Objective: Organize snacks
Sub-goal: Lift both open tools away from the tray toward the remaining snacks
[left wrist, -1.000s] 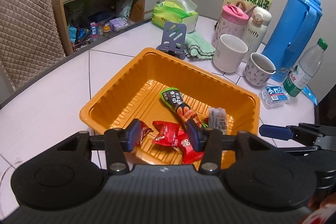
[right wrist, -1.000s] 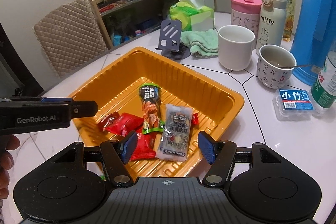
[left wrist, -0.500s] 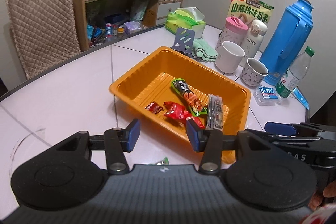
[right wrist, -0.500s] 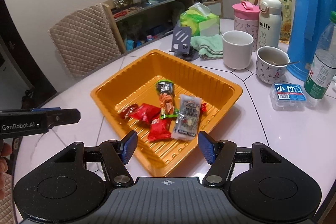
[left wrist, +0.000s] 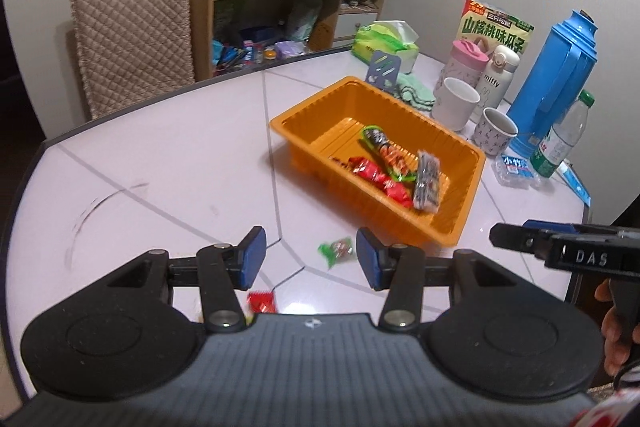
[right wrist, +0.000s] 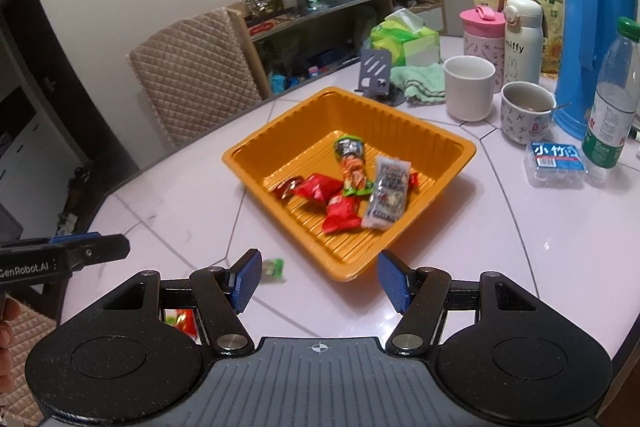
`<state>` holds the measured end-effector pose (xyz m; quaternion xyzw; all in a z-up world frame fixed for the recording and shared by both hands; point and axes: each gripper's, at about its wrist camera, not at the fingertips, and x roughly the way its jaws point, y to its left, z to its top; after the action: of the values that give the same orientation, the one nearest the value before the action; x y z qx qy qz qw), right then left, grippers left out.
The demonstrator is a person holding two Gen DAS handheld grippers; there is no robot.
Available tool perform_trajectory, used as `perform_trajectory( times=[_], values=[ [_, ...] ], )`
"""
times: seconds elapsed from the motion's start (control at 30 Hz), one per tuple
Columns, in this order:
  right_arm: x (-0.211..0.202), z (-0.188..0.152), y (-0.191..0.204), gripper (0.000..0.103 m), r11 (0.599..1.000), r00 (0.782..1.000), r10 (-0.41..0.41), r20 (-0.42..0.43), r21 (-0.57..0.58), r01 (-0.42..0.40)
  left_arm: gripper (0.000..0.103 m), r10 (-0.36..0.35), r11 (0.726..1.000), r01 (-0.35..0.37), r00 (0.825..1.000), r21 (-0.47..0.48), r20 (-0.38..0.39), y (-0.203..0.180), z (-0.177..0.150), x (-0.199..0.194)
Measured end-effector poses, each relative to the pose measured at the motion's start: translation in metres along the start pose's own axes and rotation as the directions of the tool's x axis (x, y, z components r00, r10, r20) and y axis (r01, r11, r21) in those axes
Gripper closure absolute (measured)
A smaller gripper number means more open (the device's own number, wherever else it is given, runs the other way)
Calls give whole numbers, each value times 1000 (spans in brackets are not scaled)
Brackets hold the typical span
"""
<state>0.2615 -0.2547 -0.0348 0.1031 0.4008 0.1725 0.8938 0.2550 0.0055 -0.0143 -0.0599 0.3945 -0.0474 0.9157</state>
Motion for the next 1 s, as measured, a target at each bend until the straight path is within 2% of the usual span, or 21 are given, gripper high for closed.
perform_trajectory(
  times=[0.43, 1.0],
  values=[
    [-15, -33, 22, 39, 999, 998, 44, -47, -26, -45, 57, 43, 996, -45, 999, -80, -27, 30, -52, -48],
    [-10, -68, 61, 39, 992, 987, 87, -133, -80, -98, 57, 92, 987, -99, 994, -128, -58, 57, -91, -74]
  ],
)
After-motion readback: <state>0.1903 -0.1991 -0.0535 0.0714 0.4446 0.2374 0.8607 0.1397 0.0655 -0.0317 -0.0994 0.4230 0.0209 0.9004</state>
